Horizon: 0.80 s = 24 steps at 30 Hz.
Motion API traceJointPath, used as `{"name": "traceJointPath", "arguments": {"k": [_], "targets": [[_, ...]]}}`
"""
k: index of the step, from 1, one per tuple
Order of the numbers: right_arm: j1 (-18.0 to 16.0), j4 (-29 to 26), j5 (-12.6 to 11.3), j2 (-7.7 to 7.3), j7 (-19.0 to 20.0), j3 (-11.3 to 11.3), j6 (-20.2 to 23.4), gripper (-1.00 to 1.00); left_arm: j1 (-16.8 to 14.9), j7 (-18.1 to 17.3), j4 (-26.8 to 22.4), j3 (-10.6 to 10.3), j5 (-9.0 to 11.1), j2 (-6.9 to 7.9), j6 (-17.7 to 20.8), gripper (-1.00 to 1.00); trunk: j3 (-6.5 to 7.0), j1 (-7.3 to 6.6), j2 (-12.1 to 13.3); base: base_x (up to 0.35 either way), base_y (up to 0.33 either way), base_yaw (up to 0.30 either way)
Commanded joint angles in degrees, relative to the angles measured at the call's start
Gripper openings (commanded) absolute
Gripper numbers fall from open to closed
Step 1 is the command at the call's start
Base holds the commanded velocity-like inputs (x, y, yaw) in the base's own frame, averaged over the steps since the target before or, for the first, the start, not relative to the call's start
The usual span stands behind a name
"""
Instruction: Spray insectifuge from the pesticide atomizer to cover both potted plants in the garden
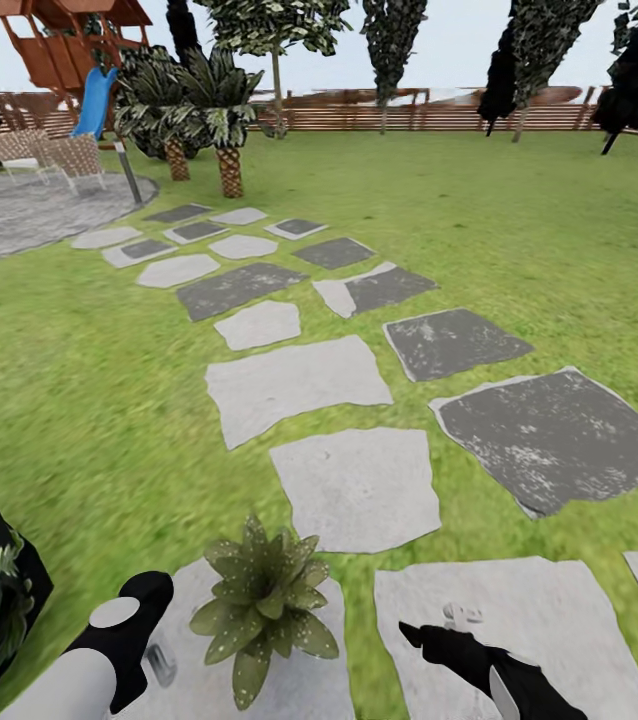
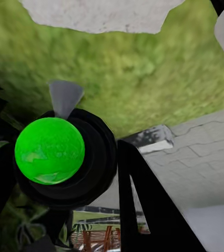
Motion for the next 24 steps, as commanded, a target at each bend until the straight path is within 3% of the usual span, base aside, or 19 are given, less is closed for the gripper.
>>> {"name": "traceJointPath", "arguments": {"k": [1, 11, 19, 24], "targets": [[0.0, -0.1, 0.2, 0.08, 0.4, -0.5, 0.5, 1.00, 0.0, -0.5, -0.1, 0.2, -0.4, -0.02, 0.3, -1.00, -0.04, -0.01, 0.0, 0.000, 0.204, -0.269], [0.0, -0.1, 0.2, 0.07, 0.5, -0.5, 0.5, 1.00, 0.0, -0.5, -0.2, 0.1, -0.4, -0.02, 0.3, -1.00, -0.04, -0.01, 0.0, 0.000, 0.054, -0.233], [0.0, -0.2, 0.2, 0.08, 0.4, -0.5, 0.5, 1.00, 0.0, -0.5, -0.2, 0.2, -0.4, -0.02, 0.3, -1.00, -0.04, -0.01, 0.0, 0.000, 0.032, -0.022], [0.0, -0.2, 0.2, 0.06, 0.4, -0.5, 0.5, 1.00, 0.0, -0.5, -0.2, 0.2, -0.3, 0.00, 0.3, -1.00, -0.04, -0.01, 0.0, 0.054, 0.206, 0.000]]}}
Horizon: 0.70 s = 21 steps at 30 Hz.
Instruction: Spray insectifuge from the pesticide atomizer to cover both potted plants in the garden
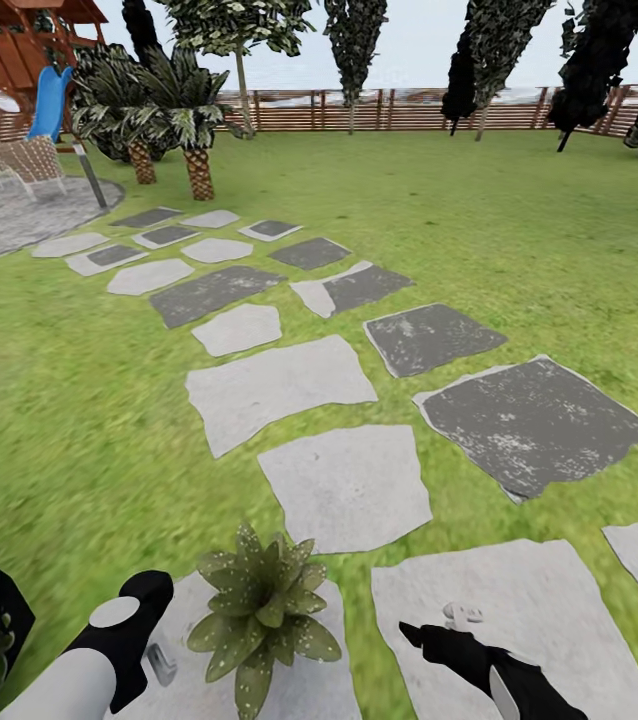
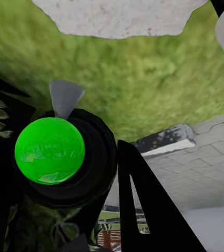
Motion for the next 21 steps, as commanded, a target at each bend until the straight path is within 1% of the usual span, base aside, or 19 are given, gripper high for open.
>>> {"name": "traceJointPath", "arguments": {"k": [1, 9, 12, 15, 21], "targets": [[0.0, -0.1, 0.2, 0.03, 0.4, -0.5, 0.4, 1.00, 0.0, -0.5, -0.1, 0.2, -0.4, -0.02, 0.3, -1.00, -0.04, 0.00, 0.0, 0.016, 0.052, 0.000], [0.0, -0.1, 0.2, 0.01, 0.5, -0.5, 0.4, 1.00, 0.0, -0.5, -0.1, 0.1, -0.3, -0.05, 0.3, -1.00, -0.04, 0.00, 0.0, 0.001, 0.002, 0.000], [0.0, -0.1, 0.2, 0.01, 0.5, -0.5, 0.4, 1.00, 0.0, -0.5, -0.1, 0.1, -0.3, -0.03, 0.3, -1.00, -0.04, 0.00, 0.0, 0.049, 0.067, -0.020], [0.0, -0.1, 0.2, 0.03, 0.5, -0.5, 0.4, 1.00, 0.0, -0.5, -0.1, 0.1, -0.4, -0.05, 0.3, -1.00, -0.04, 0.00, 0.0, 0.121, 0.223, -0.186], [0.0, -0.1, 0.2, 0.02, 0.5, -0.5, 0.4, 1.00, 0.0, -0.5, -0.1, 0.1, -0.3, -0.05, 0.3, -1.00, -0.04, 0.00, 0.0, 0.132, 0.252, -0.264]]}}
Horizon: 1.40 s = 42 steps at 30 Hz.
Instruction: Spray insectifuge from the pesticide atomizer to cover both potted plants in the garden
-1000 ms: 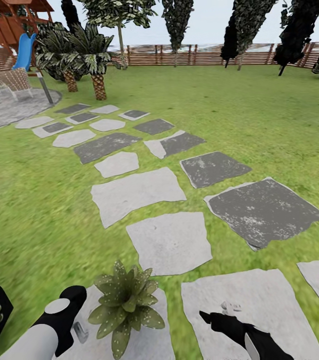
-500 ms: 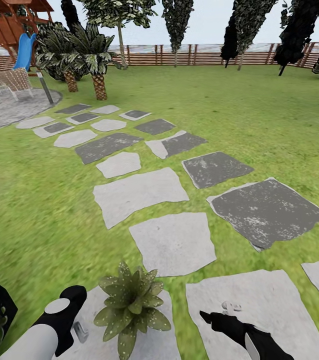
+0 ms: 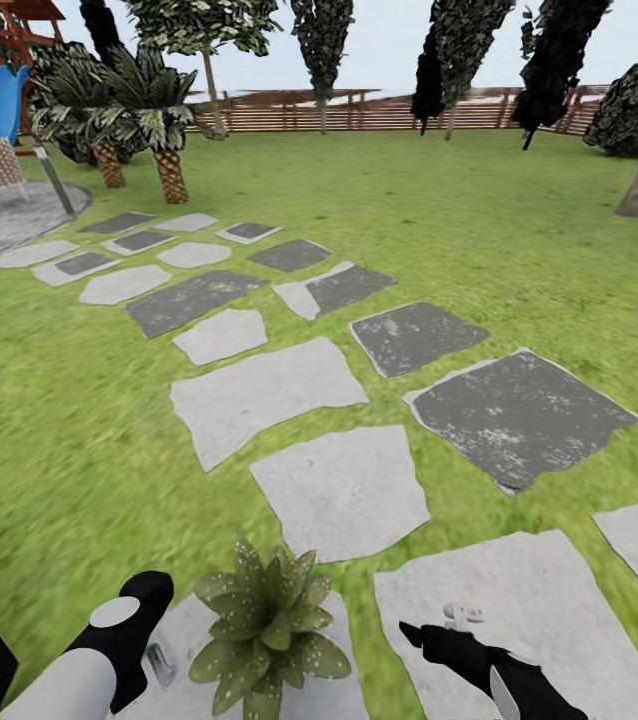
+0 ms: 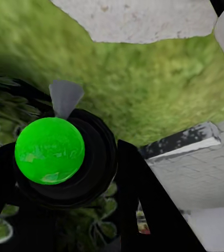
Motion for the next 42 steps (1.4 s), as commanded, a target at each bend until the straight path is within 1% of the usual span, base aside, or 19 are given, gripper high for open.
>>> {"name": "traceJointPath", "arguments": {"k": [1, 7, 18, 23, 37, 38, 40, 41, 42], "targets": [[0.0, -0.1, 0.2, 0.05, 0.4, -0.5, 0.4, 1.00, 0.0, -0.5, -0.1, 0.1, -0.4, -0.01, 0.3, -1.00, -0.05, 0.01, 0.0, 0.121, 0.157, -0.278], [0.0, -0.1, 0.2, 0.05, 0.4, -0.5, 0.4, 1.00, 0.0, -0.5, 0.0, 0.1, -0.5, -0.01, 0.3, -1.00, -0.05, 0.01, 0.0, 0.040, 0.052, -0.195], [0.0, -0.1, 0.3, 0.07, 0.4, -0.5, 0.4, 1.00, 0.0, -0.5, 0.0, 0.1, -0.4, -0.01, 0.3, -1.00, -0.05, 0.01, 0.0, 0.001, 0.001, -0.008], [0.0, -0.1, 0.2, 0.08, 0.4, -0.5, 0.4, 1.00, 0.0, -0.5, 0.0, 0.1, -0.4, -0.01, 0.3, -1.00, -0.05, 0.01, 0.0, -0.159, -0.157, 0.006], [0.0, -0.3, 0.3, 0.13, 0.5, -0.4, 0.4, 1.00, -0.1, -0.7, -0.2, 0.1, -0.4, -0.14, 0.4, -1.00, -0.05, 0.01, 0.0, -0.267, -0.192, 0.222], [0.0, -0.3, 0.3, 0.13, 0.5, -0.3, 0.4, 1.00, -0.1, -0.9, -0.2, 0.1, -0.3, -0.25, 0.4, -1.00, -0.05, 0.01, 0.0, -0.280, -0.178, 0.250], [0.0, -0.3, 0.4, 0.13, 0.5, -0.3, 0.4, 1.00, -0.2, -2.6, -0.4, 0.1, -0.2, -0.40, 0.4, -1.00, -0.05, 0.01, 0.0, -0.280, -0.178, 0.239], [0.0, -0.4, 0.4, 0.13, 0.5, -0.3, 0.4, 1.00, -0.3, -4.6, -0.5, 0.1, -0.2, -0.44, 0.3, -1.00, -0.05, 0.01, 0.0, -0.280, -0.178, 0.185], [0.0, -0.4, 0.5, 0.13, 0.5, -0.2, 0.4, 1.00, -0.3, -5.6, -0.6, 0.2, -0.2, -0.45, 0.3, -1.00, -0.07, 0.01, 0.0, -0.280, -0.178, 0.120]]}}
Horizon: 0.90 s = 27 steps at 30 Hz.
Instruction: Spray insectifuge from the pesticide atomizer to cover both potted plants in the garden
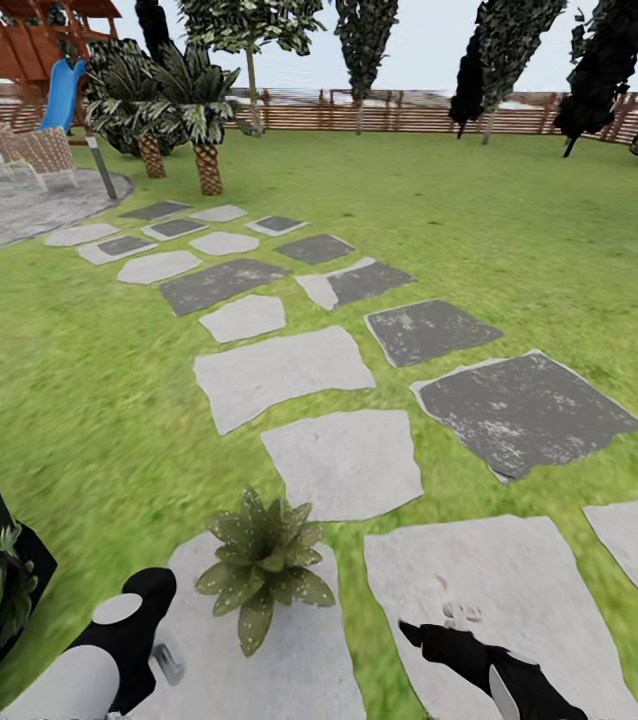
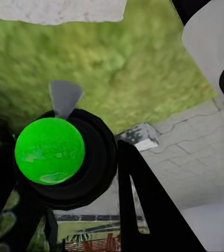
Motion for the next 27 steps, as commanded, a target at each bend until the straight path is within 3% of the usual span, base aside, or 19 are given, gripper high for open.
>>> {"name": "traceJointPath", "arguments": {"k": [1, 13, 19, 22, 27], "targets": [[0.0, -0.1, 0.2, 0.05, 0.5, -0.5, 0.4, 1.00, -0.1, -1.1, -0.1, 0.2, -0.5, -0.03, 0.3, -1.00, -0.07, -0.03, 0.0, -0.280, -0.178, 0.062], [0.0, -0.2, 0.3, 0.14, 0.5, -0.4, 0.2, 1.00, -0.1, -1.9, -3.0, 0.2, -0.5, -0.05, 0.4, -1.00, -0.29, -0.03, 0.0, -0.228, -0.243, 0.148], [0.0, -0.2, 0.3, 0.08, 0.5, -0.3, 0.2, 1.00, -0.1, -1.9, -8.6, 0.2, -0.6, -2.54, 0.4, -1.00, -0.30, -0.03, 0.0, -0.017, -0.337, 0.030], [0.0, -0.2, 0.3, 0.05, 0.5, -0.3, 0.2, 1.00, -0.1, -1.9, -9.4, 0.2, -0.5, -2.82, 0.4, -1.00, -0.30, -0.03, 0.0, -0.001, -0.343, 0.002], [0.0, -0.7, 0.3, 0.05, 0.5, -0.4, 0.2, 1.00, -0.1, -1.9, -9.6, 0.0, -0.6, -5.46, 0.4, -1.00, -0.30, -0.03, 0.0, -0.003, -0.343, 0.000]]}}
